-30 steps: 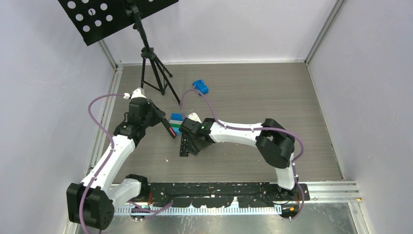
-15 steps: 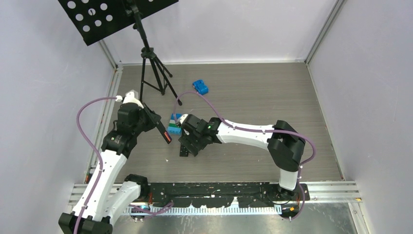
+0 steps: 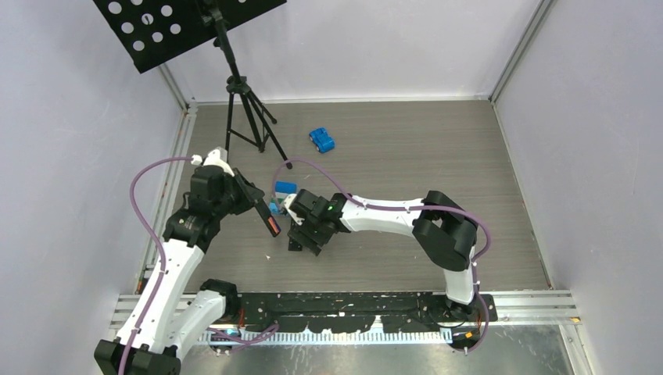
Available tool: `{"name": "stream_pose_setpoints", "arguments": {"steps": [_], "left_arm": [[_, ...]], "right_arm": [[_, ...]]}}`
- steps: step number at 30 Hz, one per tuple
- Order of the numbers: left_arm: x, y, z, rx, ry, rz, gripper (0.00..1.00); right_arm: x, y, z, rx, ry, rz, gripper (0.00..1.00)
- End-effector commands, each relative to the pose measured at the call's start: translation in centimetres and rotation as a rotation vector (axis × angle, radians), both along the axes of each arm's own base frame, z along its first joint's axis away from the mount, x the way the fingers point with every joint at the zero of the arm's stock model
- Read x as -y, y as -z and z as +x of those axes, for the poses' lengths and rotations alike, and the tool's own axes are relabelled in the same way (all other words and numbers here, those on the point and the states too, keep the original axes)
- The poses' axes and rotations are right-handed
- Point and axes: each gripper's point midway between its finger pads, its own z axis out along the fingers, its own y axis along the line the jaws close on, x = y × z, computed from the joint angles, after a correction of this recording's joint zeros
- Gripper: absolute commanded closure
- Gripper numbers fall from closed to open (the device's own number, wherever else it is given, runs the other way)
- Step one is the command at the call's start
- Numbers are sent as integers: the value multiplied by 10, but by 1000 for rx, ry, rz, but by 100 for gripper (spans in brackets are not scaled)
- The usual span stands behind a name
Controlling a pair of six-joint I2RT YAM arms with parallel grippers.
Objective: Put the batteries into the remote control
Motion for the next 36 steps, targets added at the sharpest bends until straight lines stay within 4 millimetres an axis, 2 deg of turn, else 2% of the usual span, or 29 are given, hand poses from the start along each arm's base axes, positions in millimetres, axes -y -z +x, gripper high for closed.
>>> {"name": "stream_pose_setpoints", "arguments": {"steps": [1,5,10,13,16,19,23,26,28,32,36], "left_arm": [[-1,-23,2,65,-6,-18,100],[-6,-21,-1,65,-21,8,100],[-15,-19,-6,69,-47,41,100],[-22,-22,-8,82,-73,65,100],[-20,-22,-10,85,-59,59,100],[-19,-20,-10,84,-52,59,100],[-3,-18,-9,93,25,12,100],[15,-14,-5,92,100,-45,100],[32,-13,-1,96,169,-113,100],[67,3,8,78,280,-238,100],[111,14,15,88,397,-269,100]], "right_arm": [[-20,3,-4,-21,-101,58,26],[-25,9,-7,-27,-138,84,27],[-33,12,-4,-19,-165,105,33],[-34,16,-3,-21,-149,96,45],[-28,19,-2,-20,-122,77,61],[-25,14,2,0,-81,83,71],[-16,-3,10,60,19,115,72],[-1,-20,9,86,89,138,71],[14,-25,7,98,147,133,71],[46,-34,-2,98,246,105,70],[73,-54,-11,108,338,133,70]]}}
